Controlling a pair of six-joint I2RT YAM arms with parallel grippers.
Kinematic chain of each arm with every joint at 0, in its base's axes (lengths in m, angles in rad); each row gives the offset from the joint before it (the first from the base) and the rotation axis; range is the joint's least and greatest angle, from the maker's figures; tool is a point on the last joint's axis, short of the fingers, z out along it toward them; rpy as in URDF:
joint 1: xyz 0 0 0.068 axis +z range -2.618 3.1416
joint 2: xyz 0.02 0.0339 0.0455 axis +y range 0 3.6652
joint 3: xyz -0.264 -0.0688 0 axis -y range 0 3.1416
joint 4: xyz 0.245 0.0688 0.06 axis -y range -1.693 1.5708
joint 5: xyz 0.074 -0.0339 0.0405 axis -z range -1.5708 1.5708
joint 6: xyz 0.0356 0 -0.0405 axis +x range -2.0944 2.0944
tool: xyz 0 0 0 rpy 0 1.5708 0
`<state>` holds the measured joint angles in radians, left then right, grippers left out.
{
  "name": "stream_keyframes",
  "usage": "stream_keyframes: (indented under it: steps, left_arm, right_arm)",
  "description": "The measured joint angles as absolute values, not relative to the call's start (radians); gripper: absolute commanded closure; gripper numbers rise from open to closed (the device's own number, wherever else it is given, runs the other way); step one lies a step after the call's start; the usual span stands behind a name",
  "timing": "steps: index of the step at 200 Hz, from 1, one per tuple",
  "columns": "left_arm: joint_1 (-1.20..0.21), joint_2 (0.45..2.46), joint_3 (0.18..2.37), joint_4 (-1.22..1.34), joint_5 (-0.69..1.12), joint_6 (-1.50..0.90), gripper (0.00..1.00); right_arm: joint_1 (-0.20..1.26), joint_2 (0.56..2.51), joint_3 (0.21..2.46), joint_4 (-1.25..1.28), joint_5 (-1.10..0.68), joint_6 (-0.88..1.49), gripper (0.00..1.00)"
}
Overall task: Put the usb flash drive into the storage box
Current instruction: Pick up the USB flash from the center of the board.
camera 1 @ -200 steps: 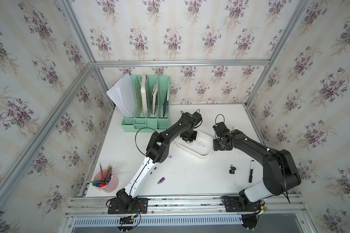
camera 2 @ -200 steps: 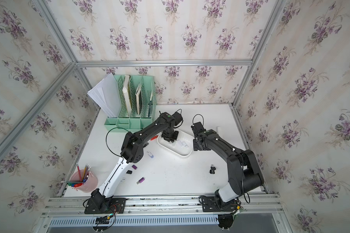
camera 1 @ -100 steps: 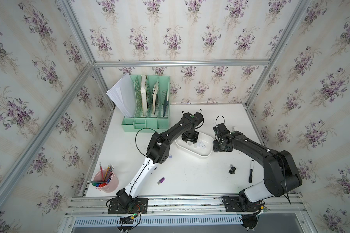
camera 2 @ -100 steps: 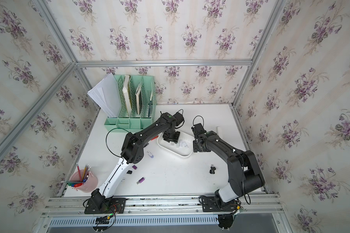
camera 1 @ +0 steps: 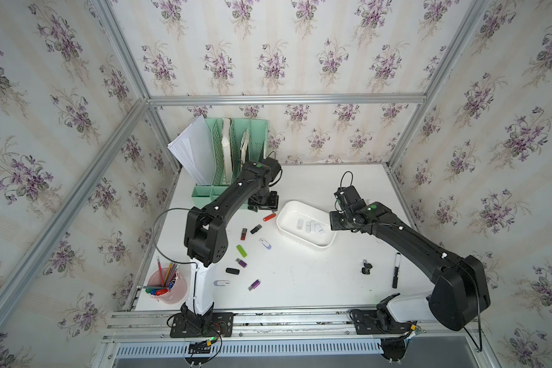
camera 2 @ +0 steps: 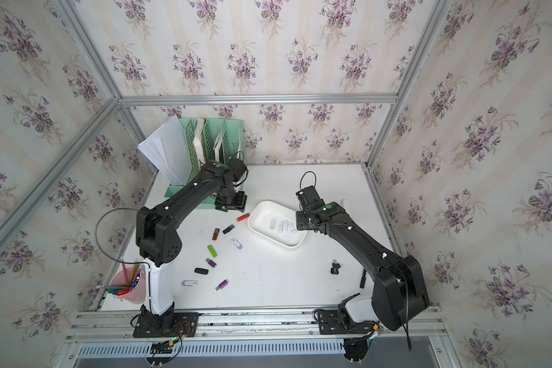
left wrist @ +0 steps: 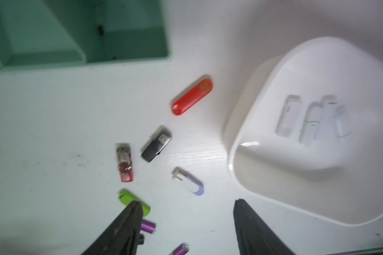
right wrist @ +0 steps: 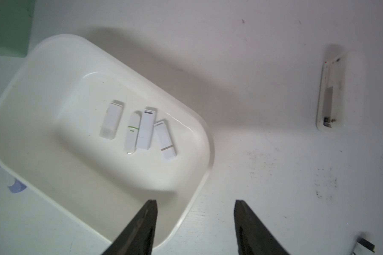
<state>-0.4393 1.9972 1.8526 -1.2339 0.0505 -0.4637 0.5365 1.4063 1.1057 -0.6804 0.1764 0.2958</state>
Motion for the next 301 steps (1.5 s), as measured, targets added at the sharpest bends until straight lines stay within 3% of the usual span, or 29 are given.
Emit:
stream_keyframes:
  steps: [39, 83, 219, 261, 301]
  left_arm:
    - [-0.340, 1.884, 1.558, -1.144, 0.073, -0.434, 0.27]
    - [-0.317, 1.898, 1.435, -1.036, 0.105, -0.419, 0.31]
    - [-0.287, 1.996, 1.394, -0.933, 0.075, -0.400, 0.44]
    - [-0.287, 2.014, 1.395, -0.925, 0.075, -0.400, 0.62]
    - [-0.287, 2.017, 1.396, -0.925, 0.080, -0.397, 0.73]
  right_arm:
    - [0.703, 1.487, 1.211, -0.683, 0.171, 0.295, 0.39]
    - [0.822, 1.577, 1.295, -0.677, 0.164, 0.288, 0.39]
    - [0.949, 1.700, 1.390, -0.646, 0.117, 0.243, 0.41]
    - [0.965, 1.714, 1.378, -0.610, 0.096, 0.224, 0.41]
    - [0.988, 1.727, 1.335, -0.566, 0.069, 0.182, 0.41]
